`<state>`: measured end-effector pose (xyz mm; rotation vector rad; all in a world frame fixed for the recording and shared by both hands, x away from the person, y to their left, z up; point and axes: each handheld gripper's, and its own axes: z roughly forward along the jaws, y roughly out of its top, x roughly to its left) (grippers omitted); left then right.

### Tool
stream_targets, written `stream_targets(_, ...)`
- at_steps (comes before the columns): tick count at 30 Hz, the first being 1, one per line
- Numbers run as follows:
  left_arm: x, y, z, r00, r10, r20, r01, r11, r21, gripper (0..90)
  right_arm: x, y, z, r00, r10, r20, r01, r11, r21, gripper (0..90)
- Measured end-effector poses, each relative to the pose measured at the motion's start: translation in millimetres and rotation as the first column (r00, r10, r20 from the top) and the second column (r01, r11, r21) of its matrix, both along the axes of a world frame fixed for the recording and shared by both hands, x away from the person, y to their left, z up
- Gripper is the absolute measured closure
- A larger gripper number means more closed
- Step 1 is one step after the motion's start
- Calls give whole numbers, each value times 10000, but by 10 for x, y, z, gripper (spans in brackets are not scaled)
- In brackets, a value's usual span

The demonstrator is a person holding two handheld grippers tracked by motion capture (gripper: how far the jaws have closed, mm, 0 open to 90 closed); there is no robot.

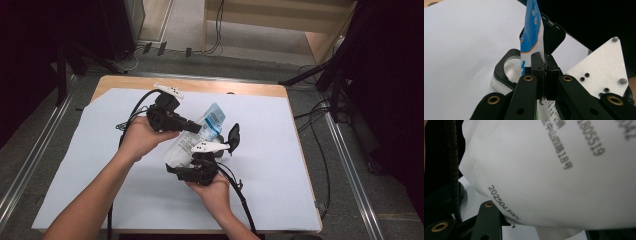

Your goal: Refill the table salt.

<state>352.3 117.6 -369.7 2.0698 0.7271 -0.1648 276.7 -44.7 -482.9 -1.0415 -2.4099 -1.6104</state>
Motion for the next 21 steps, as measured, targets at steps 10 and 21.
stream_targets(10, -74, 87, -27, 9999, -12, 140, 21, 9982, -607, 900, -35, -27, -25, 9995, -63, 322, 71, 9997, -248, 512)
stream_targets(21, -111, 117, -28, 9997, -165, 182, 175, 9983, -547, 900, -39, -131, -95, 9994, -313, 153, 318, 9989, -355, 517)
